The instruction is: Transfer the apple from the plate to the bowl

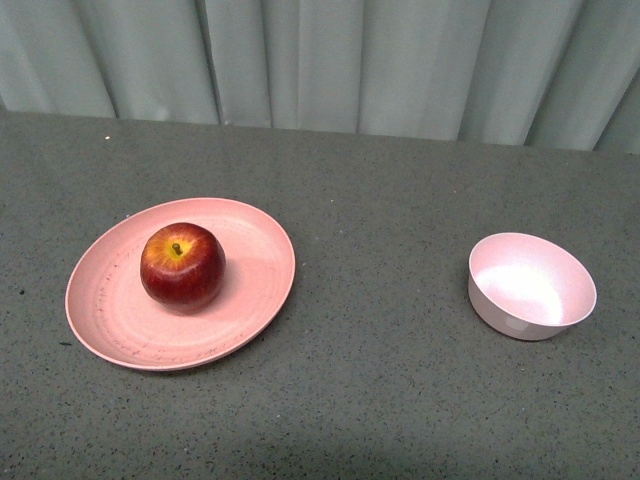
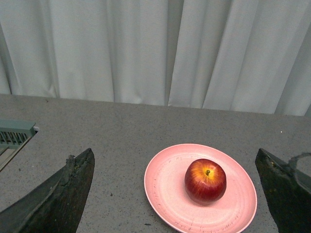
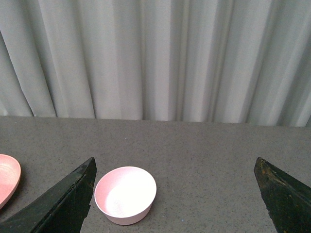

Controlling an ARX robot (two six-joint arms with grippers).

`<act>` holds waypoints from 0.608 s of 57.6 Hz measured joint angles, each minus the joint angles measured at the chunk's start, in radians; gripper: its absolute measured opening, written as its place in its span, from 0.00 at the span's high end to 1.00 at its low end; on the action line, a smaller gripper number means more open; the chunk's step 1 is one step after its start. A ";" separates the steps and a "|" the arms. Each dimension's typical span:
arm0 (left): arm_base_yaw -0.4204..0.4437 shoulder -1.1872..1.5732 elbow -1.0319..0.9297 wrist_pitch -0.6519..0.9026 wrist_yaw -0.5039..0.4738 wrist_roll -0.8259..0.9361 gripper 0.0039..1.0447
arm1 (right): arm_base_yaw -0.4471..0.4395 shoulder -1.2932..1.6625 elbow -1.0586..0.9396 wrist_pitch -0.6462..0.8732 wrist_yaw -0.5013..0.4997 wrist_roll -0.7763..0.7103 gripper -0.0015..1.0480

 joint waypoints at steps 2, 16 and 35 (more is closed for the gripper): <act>0.000 0.000 0.000 0.000 0.000 0.000 0.06 | 0.000 0.000 0.000 0.000 0.000 0.000 0.09; 0.000 0.000 0.000 0.000 0.000 0.000 0.06 | 0.000 0.000 0.000 0.000 0.000 0.000 0.09; 0.000 0.000 0.000 0.000 0.000 0.000 0.06 | 0.000 0.000 0.000 0.000 0.000 0.000 0.09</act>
